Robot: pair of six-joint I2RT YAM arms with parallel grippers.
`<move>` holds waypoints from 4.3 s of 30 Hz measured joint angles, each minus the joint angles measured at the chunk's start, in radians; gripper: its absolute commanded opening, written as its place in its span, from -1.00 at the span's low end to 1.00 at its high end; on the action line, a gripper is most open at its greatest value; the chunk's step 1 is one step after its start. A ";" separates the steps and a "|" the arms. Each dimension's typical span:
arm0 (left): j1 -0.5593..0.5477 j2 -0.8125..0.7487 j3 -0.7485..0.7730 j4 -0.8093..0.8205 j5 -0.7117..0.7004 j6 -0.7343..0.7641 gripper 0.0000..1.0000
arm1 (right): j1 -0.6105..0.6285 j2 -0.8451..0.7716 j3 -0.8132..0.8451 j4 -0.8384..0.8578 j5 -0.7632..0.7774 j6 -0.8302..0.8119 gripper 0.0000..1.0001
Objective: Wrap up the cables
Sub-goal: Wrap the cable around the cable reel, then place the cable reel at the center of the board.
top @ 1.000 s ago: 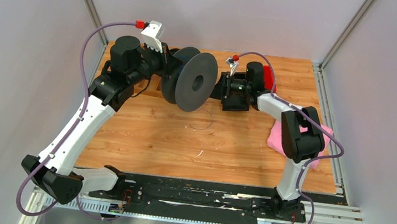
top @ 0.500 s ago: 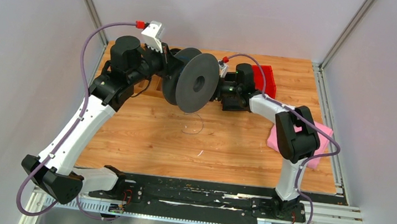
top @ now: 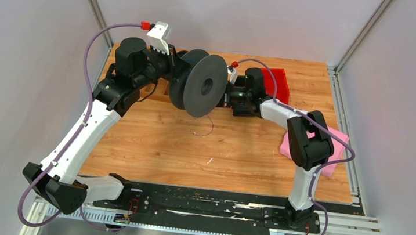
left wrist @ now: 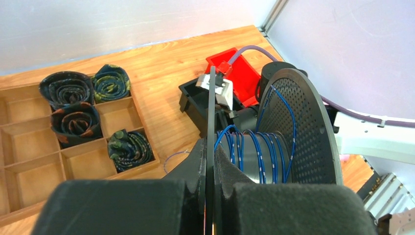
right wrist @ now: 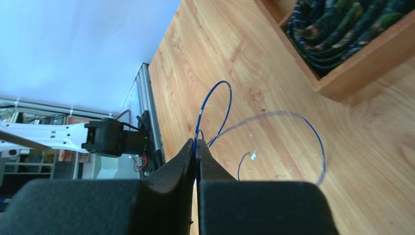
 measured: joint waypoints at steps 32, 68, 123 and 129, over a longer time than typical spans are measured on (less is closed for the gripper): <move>0.191 -0.029 0.031 -0.096 -0.169 -0.013 -0.99 | -0.503 -0.298 -0.063 -0.760 0.090 -0.761 -0.87; 0.201 -0.013 0.035 -0.095 -0.179 -0.003 -0.99 | -0.569 -0.537 0.112 -1.258 0.480 -1.408 -0.99; 0.023 -0.051 -0.430 -0.052 -0.172 0.235 -0.99 | -0.032 -0.570 -0.003 -0.848 0.183 -0.710 -0.99; 0.025 -0.050 -0.467 -0.054 -0.272 0.240 -0.99 | 0.003 -0.504 -0.064 -0.773 0.184 -0.653 -0.99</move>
